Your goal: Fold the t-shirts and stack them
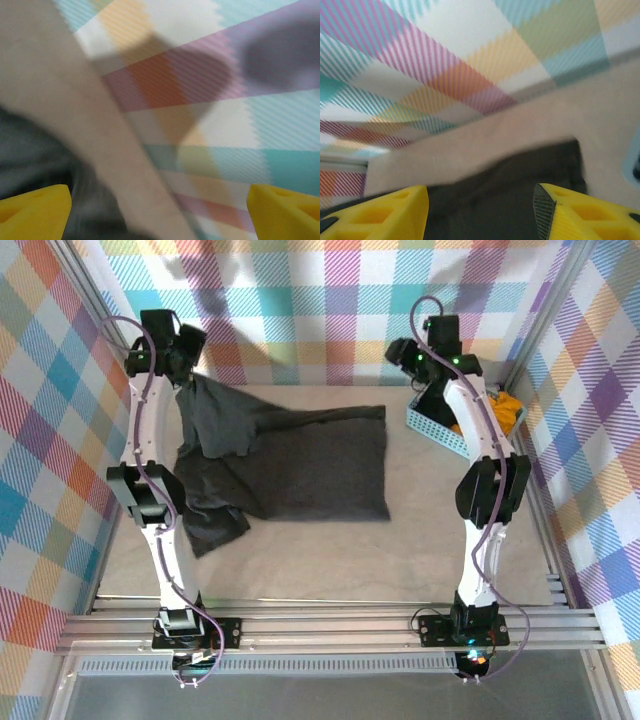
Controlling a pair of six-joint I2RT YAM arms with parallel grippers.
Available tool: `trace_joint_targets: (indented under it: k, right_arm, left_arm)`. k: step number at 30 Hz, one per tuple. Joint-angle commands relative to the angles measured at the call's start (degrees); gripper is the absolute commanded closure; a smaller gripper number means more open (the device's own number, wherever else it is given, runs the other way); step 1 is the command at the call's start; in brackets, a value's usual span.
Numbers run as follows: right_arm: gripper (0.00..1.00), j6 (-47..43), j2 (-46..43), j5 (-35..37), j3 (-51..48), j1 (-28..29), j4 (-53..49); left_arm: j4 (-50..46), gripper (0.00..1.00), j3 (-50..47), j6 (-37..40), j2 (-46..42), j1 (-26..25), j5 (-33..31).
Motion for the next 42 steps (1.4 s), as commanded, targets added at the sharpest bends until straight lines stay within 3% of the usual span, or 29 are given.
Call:
trace_joint_targets:
  k: [1, 7, 10, 13, 16, 22, 29, 42]
  right_arm:
    - [0.42, 1.5, -11.3, -2.6, -11.6, 0.6, 0.0]
    - [0.45, 4.0, -28.3, -4.3, -47.6, 2.1, 7.5]
    - [0.49, 3.1, -31.7, -5.0, -58.1, 4.8, 9.4]
    - [0.5, 1.9, -30.2, -7.4, -63.2, 6.4, 12.5]
    - [0.48, 0.5, -25.9, -11.1, -64.0, 6.4, 16.5]
    - [0.5, -2.9, -16.4, -9.5, -55.4, 6.1, 14.8]
    - [0.55, -3.6, -7.8, -8.4, -48.3, 5.6, 14.2]
    - [0.63, -4.1, -0.2, -9.5, -40.0, 5.5, 11.3]
  left_arm:
    - [-8.6, 0.11, -6.5, 5.4, -10.5, -1.5, 0.2]
    - [4.7, 0.29, -58.3, -2.0, -35.8, -5.9, -0.1]
    - [4.2, 0.36, -73.8, -4.3, -44.6, -6.9, -0.3]
    - [1.7, 0.37, -83.4, -4.2, -51.7, -6.7, -0.9]
    - [-0.6, 0.38, -88.7, -2.8, -56.6, -5.9, -0.9]
    - [-2.8, 0.37, -91.1, -1.5, -60.7, -4.7, 0.5]
    - [13.3, 0.27, -94.9, 4.8, -68.6, -5.0, 14.0]
    - [9.8, 0.28, -96.3, 7.4, -74.1, -5.1, 14.2]
